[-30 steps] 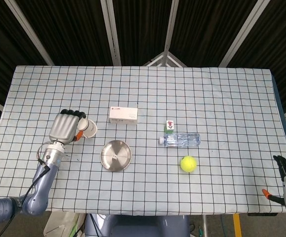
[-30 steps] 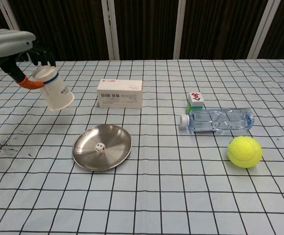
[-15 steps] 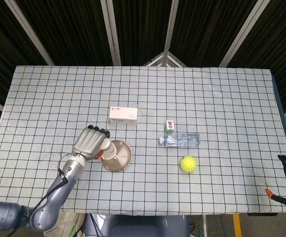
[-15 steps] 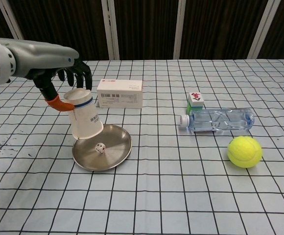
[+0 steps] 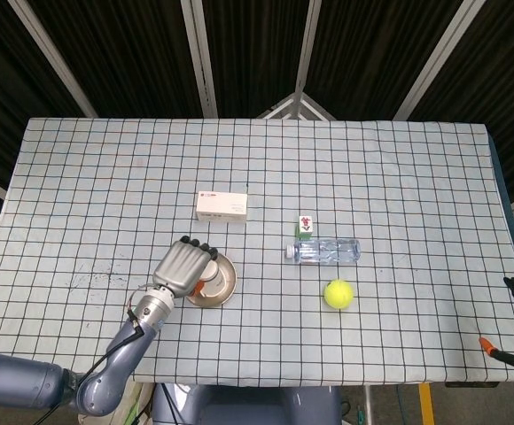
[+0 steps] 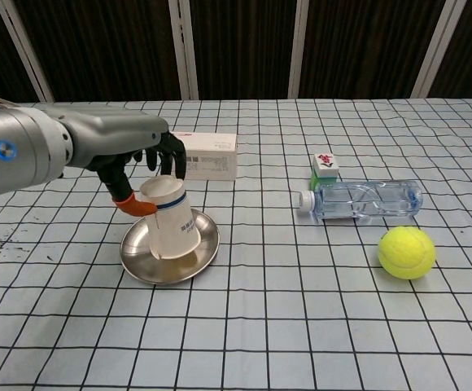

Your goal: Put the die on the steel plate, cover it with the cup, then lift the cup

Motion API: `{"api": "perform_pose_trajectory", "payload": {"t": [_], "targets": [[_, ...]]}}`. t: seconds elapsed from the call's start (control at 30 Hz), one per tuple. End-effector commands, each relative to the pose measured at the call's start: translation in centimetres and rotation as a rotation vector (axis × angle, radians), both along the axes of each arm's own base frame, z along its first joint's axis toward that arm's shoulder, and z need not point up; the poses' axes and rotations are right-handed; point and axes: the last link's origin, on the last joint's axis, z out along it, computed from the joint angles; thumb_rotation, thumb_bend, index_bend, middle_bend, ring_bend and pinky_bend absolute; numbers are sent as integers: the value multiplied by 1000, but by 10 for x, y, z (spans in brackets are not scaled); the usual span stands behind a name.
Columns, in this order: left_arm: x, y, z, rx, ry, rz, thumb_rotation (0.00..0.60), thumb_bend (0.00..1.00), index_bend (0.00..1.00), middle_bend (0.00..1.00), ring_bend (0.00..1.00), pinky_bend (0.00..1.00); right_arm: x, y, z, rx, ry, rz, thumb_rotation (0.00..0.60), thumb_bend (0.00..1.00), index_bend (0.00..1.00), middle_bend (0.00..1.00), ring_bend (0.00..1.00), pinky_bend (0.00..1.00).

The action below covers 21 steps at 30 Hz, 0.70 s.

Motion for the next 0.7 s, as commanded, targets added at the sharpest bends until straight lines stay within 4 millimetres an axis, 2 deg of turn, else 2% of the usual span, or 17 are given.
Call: {"api": "perform_pose_trajectory", "payload": {"t": [0.03,0.3,0.7], "targets": [[-5,-3,-5,-13,1,-5,600,468,333,354,276,243,0,0,1,-2,-4,-1,600,41,108,125,116,45],[-17,-5,-10,-16,6,-42,600,469,340,358,276,242,-1,0,1,-1,-10,-2,600,42,108,125,116,45],[-25,5,-21,35,-17,-128,600,470,351,365,276,243,-3,0,0,4,-15,-8,600,42,108,125,116,45]]}}
